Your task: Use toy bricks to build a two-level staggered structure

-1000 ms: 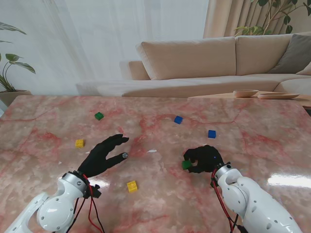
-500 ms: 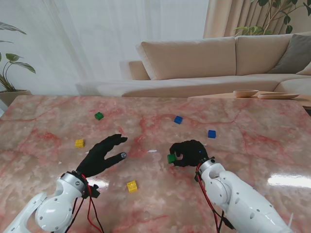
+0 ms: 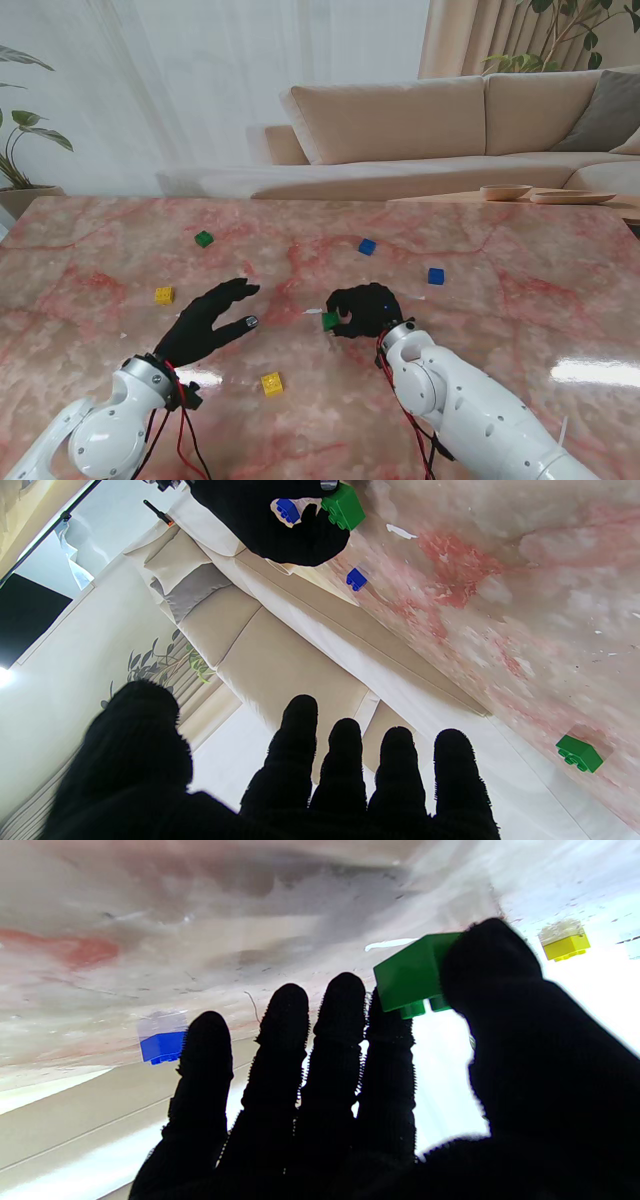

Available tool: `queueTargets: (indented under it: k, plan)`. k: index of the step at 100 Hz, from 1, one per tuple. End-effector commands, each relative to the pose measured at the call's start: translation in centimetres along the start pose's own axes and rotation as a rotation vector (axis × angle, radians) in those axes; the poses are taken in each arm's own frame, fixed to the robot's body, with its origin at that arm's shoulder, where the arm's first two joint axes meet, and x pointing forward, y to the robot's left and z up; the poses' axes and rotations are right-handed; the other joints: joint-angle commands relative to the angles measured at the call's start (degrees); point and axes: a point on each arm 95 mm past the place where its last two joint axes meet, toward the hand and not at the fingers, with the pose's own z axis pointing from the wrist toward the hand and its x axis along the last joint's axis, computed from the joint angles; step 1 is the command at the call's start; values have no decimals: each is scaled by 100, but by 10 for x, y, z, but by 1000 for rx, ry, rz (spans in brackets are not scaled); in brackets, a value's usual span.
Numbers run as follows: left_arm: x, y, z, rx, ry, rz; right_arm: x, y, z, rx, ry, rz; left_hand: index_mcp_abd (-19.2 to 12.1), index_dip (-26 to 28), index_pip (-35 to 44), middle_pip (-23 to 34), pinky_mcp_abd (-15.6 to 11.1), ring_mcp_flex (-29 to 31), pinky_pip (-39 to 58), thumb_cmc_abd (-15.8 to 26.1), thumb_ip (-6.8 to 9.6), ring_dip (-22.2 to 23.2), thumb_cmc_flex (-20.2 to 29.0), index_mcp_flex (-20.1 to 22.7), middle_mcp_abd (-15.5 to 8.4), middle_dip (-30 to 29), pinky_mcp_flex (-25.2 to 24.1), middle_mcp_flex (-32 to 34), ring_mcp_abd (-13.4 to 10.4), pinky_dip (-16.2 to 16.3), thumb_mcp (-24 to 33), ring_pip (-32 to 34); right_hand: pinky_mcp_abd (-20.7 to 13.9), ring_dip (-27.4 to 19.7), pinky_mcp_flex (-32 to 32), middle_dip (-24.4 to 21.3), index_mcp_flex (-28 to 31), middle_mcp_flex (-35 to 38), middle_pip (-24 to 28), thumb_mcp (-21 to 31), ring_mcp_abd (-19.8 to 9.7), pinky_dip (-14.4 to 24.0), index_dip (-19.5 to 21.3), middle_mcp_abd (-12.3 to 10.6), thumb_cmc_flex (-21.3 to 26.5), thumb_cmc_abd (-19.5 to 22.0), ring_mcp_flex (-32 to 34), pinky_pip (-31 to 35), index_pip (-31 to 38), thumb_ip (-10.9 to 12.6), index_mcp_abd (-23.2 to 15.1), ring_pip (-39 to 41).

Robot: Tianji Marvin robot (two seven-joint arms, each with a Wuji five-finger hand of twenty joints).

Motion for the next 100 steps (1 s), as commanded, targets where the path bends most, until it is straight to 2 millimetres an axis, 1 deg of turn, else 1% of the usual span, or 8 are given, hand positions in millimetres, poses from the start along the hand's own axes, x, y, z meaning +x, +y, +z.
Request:
queueTargets:
  k: [1, 62, 65, 68, 76, 86, 93, 100]
  plan:
    - [-2, 2, -3, -8, -10, 2, 2, -3, 3, 14, -13, 9, 1, -36, -56, -75, 2, 190, 118, 192, -89, 1, 70, 187, 4, 37, -86, 138, -88, -21, -229, -41, -72, 97, -98, -33, 64, -111, 45, 267, -6, 127, 73, -4, 160, 388, -190, 157, 745, 156, -316, 86]
    - [-3, 2, -6, -18, -21, 17, 3, -18, 13, 52, -62, -12, 14, -35, -59, -77, -12, 184, 116, 190, -90, 0, 76, 186, 7, 37, -87, 137, -80, -2, -227, -43, -91, 62, -227, -330, -157, -499, 198, 74, 14, 126, 69, 45, 52, 507, -436, 126, 627, 255, -80, 120]
    - [-3, 2, -6, -19, -21, 18, 3, -19, 13, 57, -63, -14, 15, -35, -60, -79, -11, 186, 115, 191, -90, 1, 73, 183, 6, 36, -87, 132, -81, -2, -229, -41, -90, 58, -228, -364, -164, -525, 188, 51, 15, 125, 71, 43, 29, 525, -443, 126, 606, 254, -62, 118]
    - [-3, 2, -6, -19, -21, 18, 2, -20, 13, 63, -65, -15, 3, -35, -59, -75, -11, 188, 115, 186, -90, 1, 74, 188, 1, 37, -87, 140, -76, -1, -229, -41, -94, 20, -234, -672, -140, -572, 319, -46, 22, 113, 190, 37, 26, 551, -461, 126, 466, 297, -27, 124]
    - [-3, 2, -6, -18, -22, 18, 2, -23, 13, 72, -72, -9, 11, -35, -59, -76, -11, 185, 114, 183, -90, 1, 76, 188, 3, 37, -88, 138, -75, -1, -227, -41, -99, 5, -275, -768, -190, -665, 308, -92, 29, 108, 201, 60, -1, 563, -528, 112, 381, 314, 68, 101]
    - [-3, 2, -6, -17, -22, 19, 2, -25, 12, 81, -78, -12, 10, -36, -60, -78, -9, 183, 110, 182, -90, 1, 72, 186, 12, 36, -87, 134, -79, -2, -227, -41, -103, -20, -328, -923, -239, -899, 346, -290, 47, 109, 426, 100, -106, 645, -660, 89, -7, 530, 271, 83]
    - [-3, 2, -6, -19, -22, 22, 2, -25, 12, 87, -79, -15, 7, -36, -60, -77, -16, 187, 109, 188, -89, 1, 77, 188, 8, 37, -85, 136, -79, -1, -223, -39, -111, -37, -375, -971, -303, -1089, 326, -292, 58, 113, 558, 137, -218, 693, -774, 63, -327, 898, 445, 62]
    - [-3, 1, -6, -19, -22, 25, 1, -25, 11, 96, -82, -22, 14, -35, -59, -72, -16, 187, 109, 177, -90, 1, 78, 189, 3, 39, -85, 141, -83, 0, -224, -39, -111, -56, -422, -1020, -399, -1252, 292, -478, 69, 112, 634, 167, -216, 726, -871, 29, -522, 992, 527, 34]
